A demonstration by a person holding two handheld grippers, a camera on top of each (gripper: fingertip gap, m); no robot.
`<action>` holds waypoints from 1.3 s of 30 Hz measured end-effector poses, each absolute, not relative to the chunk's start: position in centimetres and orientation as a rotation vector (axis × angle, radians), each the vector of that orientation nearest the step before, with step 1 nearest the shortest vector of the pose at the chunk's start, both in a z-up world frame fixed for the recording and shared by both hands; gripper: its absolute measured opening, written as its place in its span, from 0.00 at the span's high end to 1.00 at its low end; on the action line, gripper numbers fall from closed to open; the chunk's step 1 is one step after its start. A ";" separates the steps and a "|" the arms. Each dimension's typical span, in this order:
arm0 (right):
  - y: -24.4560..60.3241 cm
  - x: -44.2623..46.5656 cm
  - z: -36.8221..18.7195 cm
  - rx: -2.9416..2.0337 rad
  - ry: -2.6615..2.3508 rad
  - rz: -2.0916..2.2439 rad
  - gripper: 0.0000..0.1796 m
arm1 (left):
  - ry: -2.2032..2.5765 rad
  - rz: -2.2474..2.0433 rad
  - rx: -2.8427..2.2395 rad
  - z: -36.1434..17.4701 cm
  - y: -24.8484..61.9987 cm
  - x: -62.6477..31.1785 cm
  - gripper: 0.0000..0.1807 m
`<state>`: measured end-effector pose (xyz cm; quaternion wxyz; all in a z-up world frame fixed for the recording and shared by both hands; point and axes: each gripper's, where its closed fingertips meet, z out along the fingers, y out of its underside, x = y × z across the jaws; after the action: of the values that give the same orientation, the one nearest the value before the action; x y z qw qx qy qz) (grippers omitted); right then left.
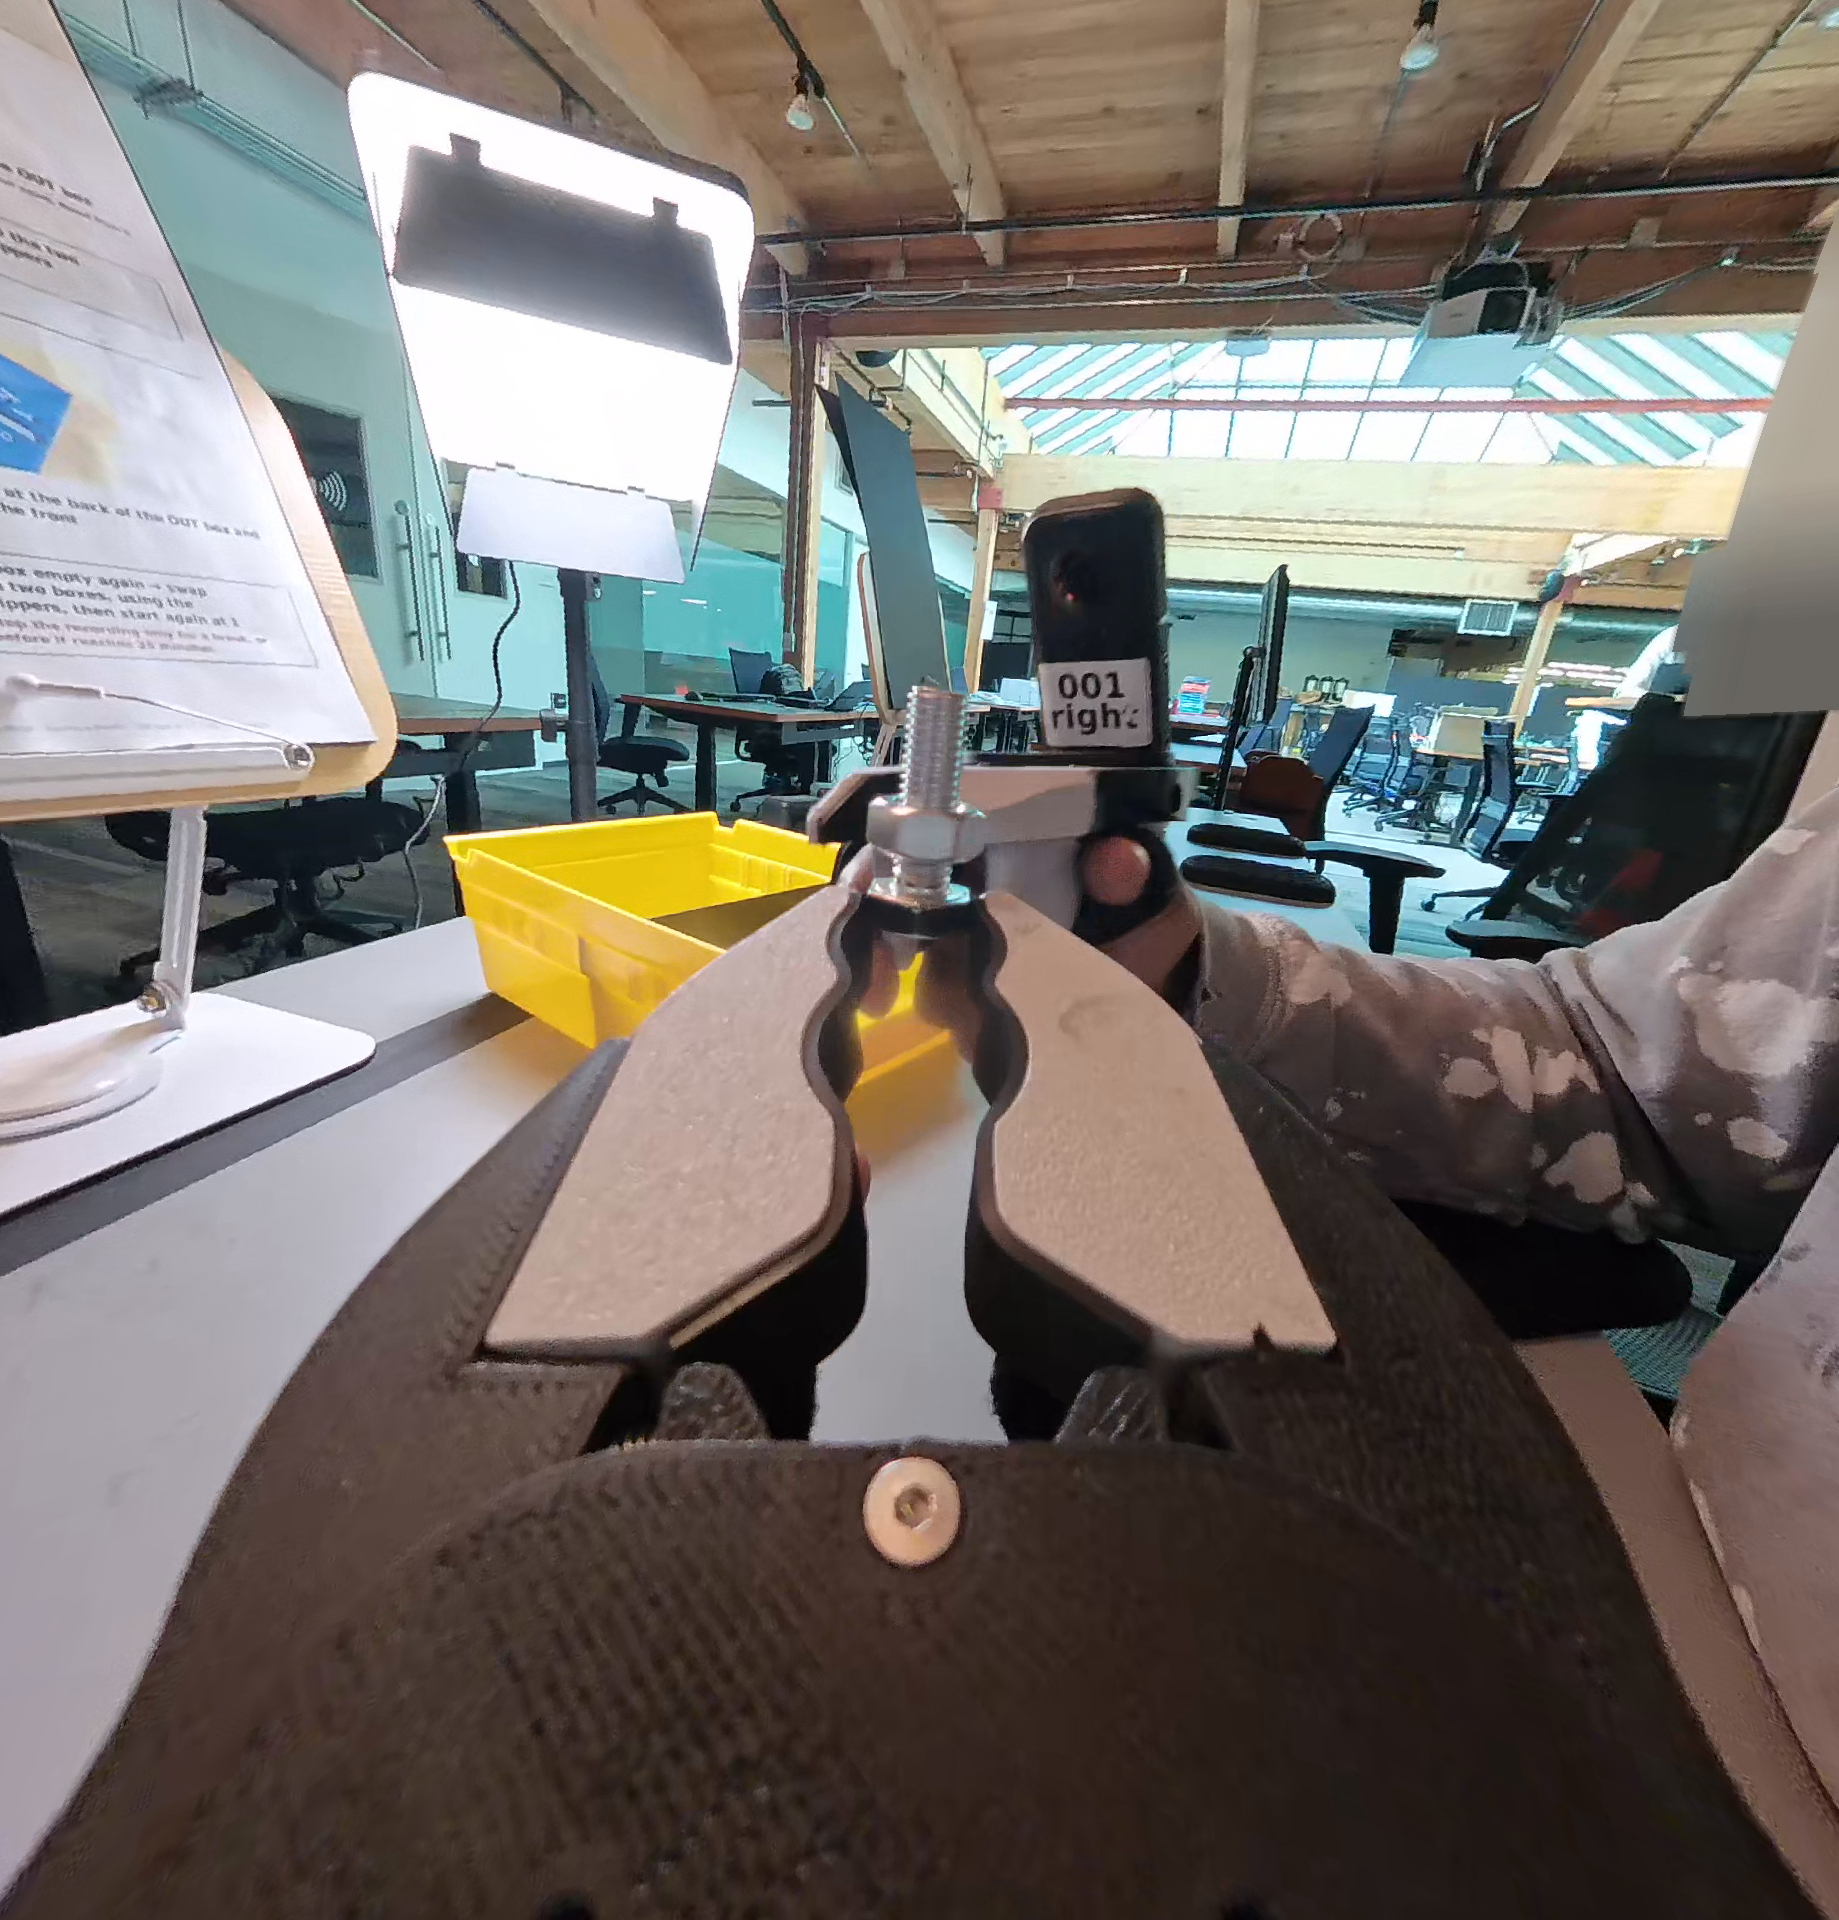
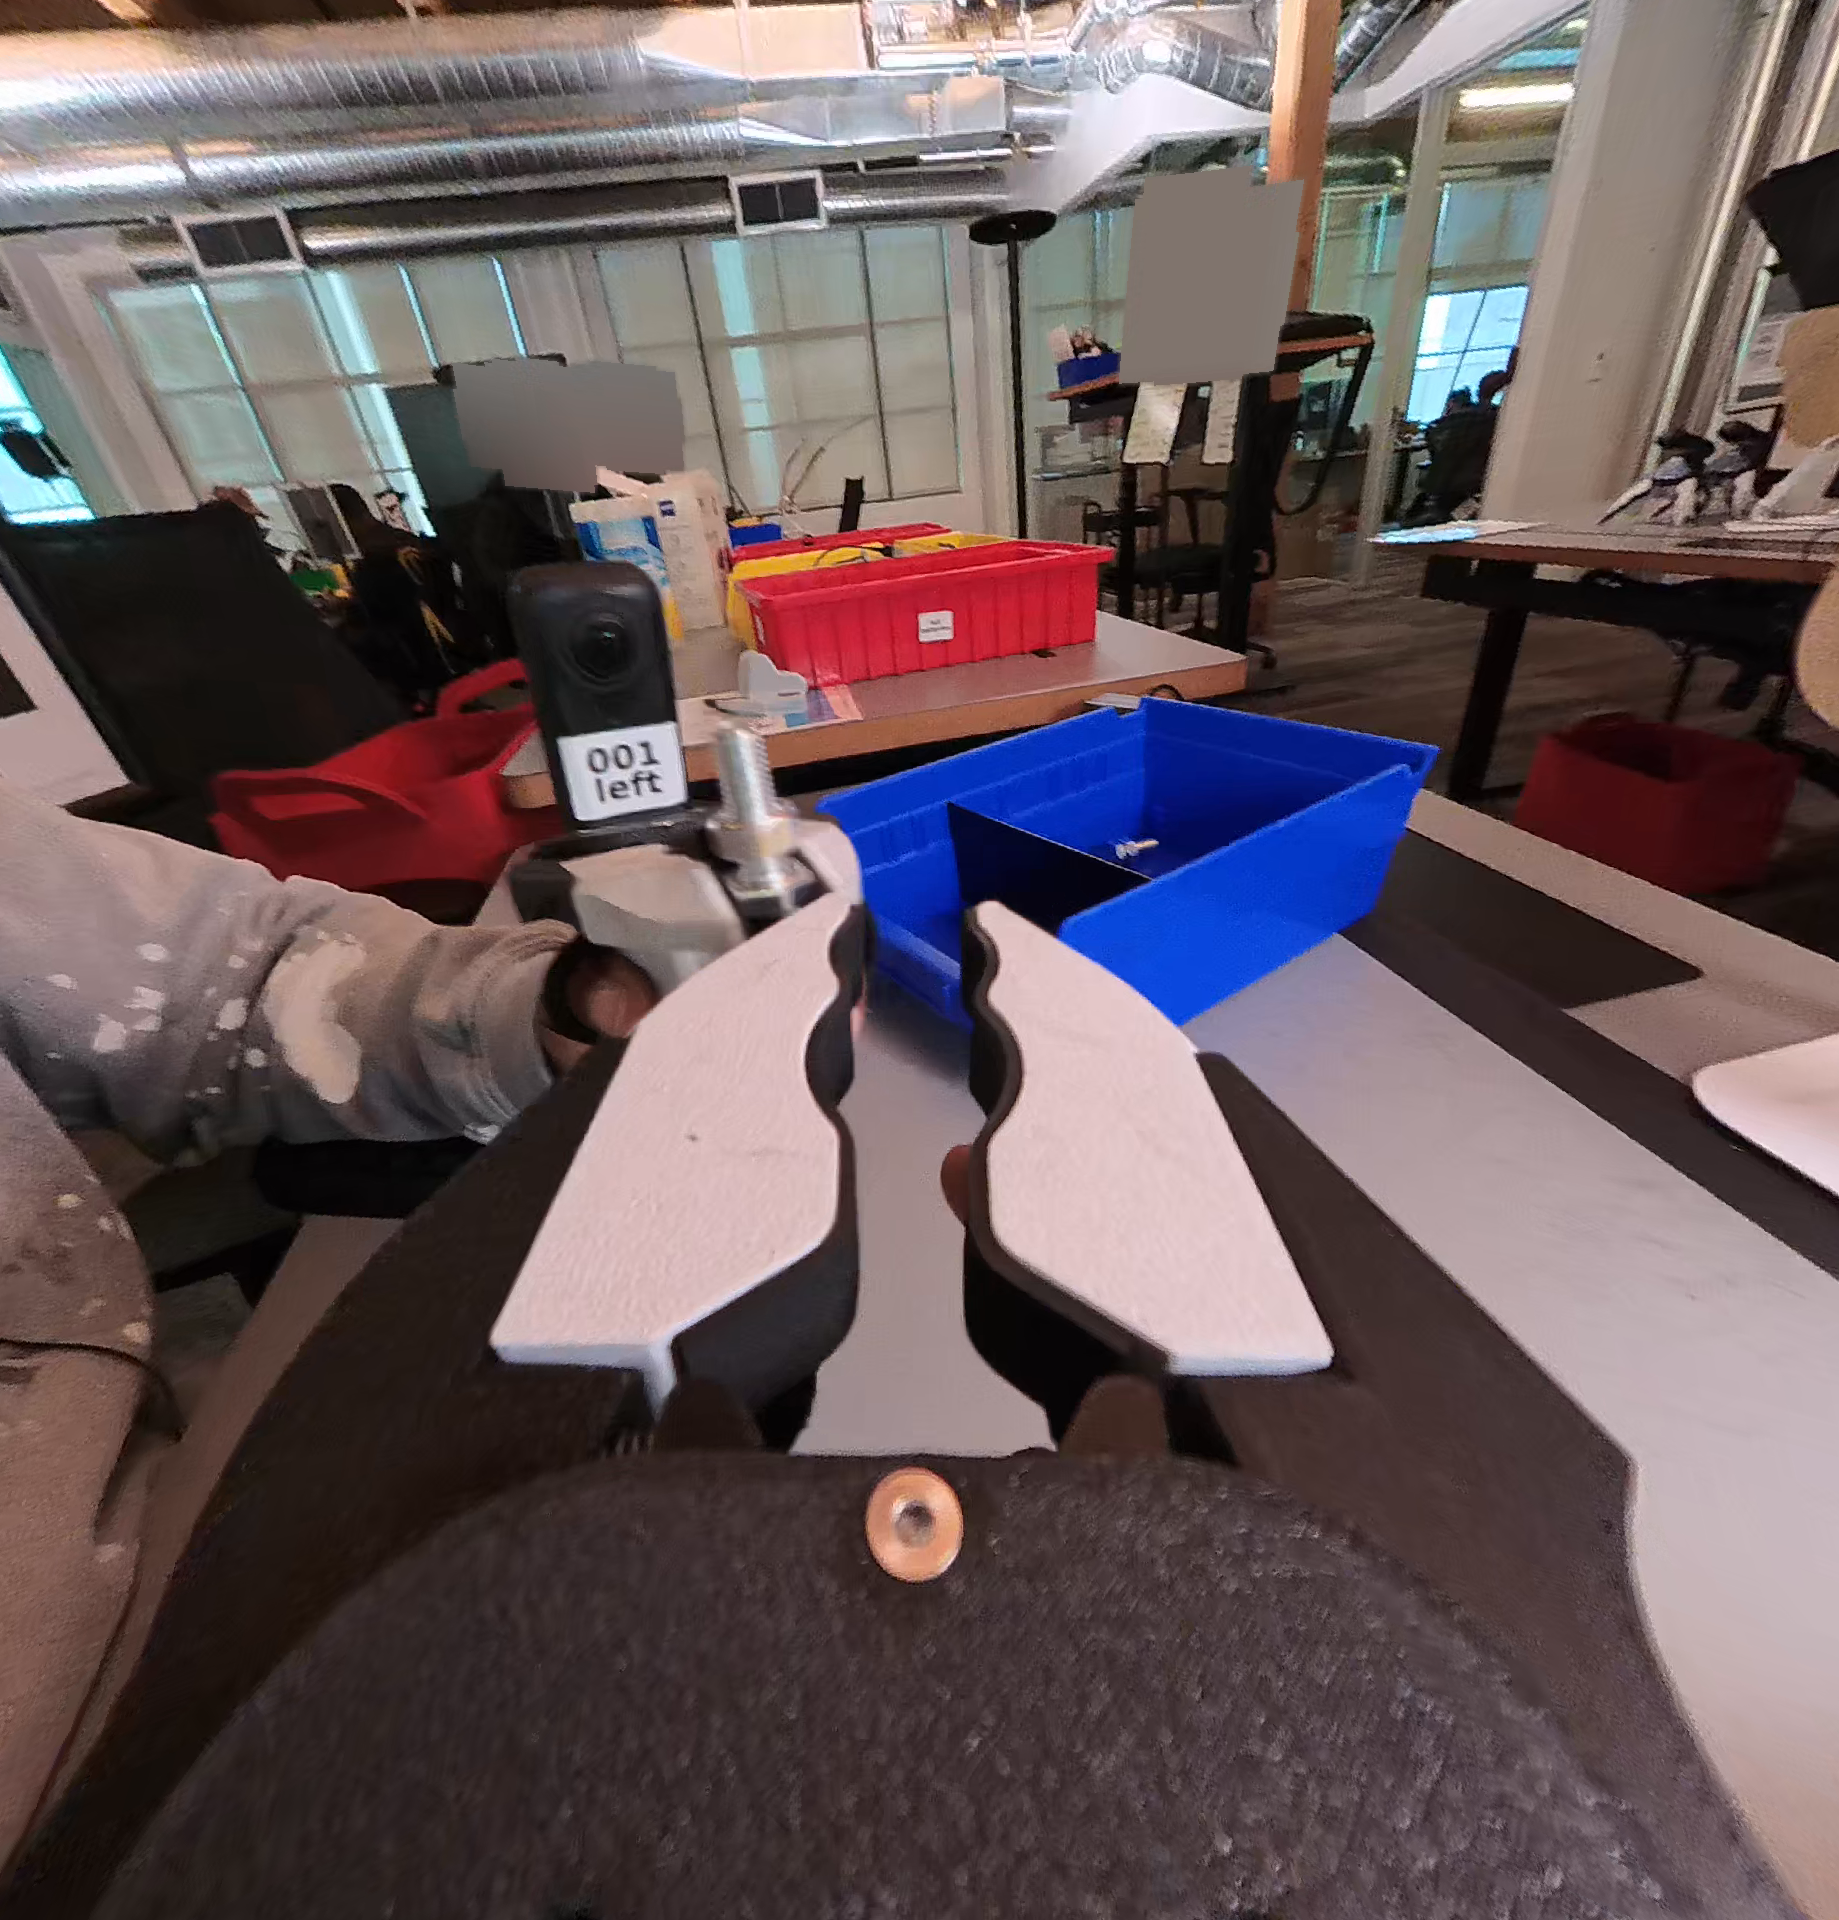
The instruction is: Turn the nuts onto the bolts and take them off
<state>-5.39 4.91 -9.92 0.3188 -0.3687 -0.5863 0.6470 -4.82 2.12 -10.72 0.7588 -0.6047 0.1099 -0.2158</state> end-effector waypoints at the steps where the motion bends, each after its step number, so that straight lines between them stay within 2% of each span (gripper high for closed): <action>1: 4.3 -5.4 -9.8 -0.952 -1.555 1.706 0.89 | 0.229 -0.471 -1.325 -11.0 2.3 -4.9 0.90; 4: 2.1 -5.6 -9.8 -0.929 -1.596 1.730 0.82 | 0.224 -0.465 -1.347 -11.7 2.7 -4.7 0.90; 7: 2.2 -6.0 -10.2 -0.951 -1.594 1.709 0.81 | 0.235 -0.463 -1.348 -11.6 2.6 -4.4 0.90; 8: 2.7 -5.9 -10.1 -0.964 -1.575 1.722 0.83 | 0.231 -0.473 -1.338 -11.4 2.5 -4.5 0.90; 9: 4.3 -6.3 -10.1 -1.024 -1.511 1.684 0.95 | 0.243 -0.493 -1.309 -11.0 2.1 -4.5 0.90; 12: 6.0 -5.9 -10.1 -1.035 -1.480 1.652 0.91 | 0.259 -0.477 -1.300 -10.3 1.8 -4.3 0.90; 17: 2.3 -5.5 -9.5 -0.948 -1.565 1.725 0.81 | 0.231 -0.455 -1.339 -11.3 2.5 -4.5 0.90; 21: 2.4 -6.2 -9.8 -0.982 -1.553 1.687 0.78 | 0.228 -0.436 -1.350 -11.5 2.6 -4.6 0.90; 22: 3.1 -6.2 -9.7 -1.003 -1.524 1.689 0.82 | 0.217 -0.443 -1.333 -11.3 2.5 -4.9 0.90; 23: 4.6 -6.4 -9.6 -1.046 -1.458 1.644 0.92 | 0.224 -0.470 -1.294 -10.8 2.1 -5.0 0.90; 26: 5.8 -6.1 -9.6 -1.063 -1.435 1.648 0.89 | 0.224 -0.445 -1.294 -10.3 2.0 -5.2 0.90; 30: 2.9 -5.8 -9.2 -0.992 -1.508 1.723 0.82 | 0.214 -0.445 -1.325 -11.2 2.5 -5.1 0.90; 35: 2.3 -6.2 -9.7 -1.003 -1.533 1.694 0.80 | 0.224 -0.425 -1.337 -11.4 2.5 -4.8 0.90; 37: 4.1 -6.3 -9.5 -1.051 -1.453 1.673 0.91 | 0.223 -0.444 -1.300 -10.9 2.2 -5.1 0.90; 39: 5.2 -6.1 -9.3 -1.052 -1.425 1.662 0.90 | 0.221 -0.431 -1.302 -10.6 2.1 -5.2 0.90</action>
<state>-6.11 5.21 -9.32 0.3489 -0.4058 -0.5498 0.6413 -5.23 2.13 -10.59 0.7684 -0.5998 0.1019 -0.1985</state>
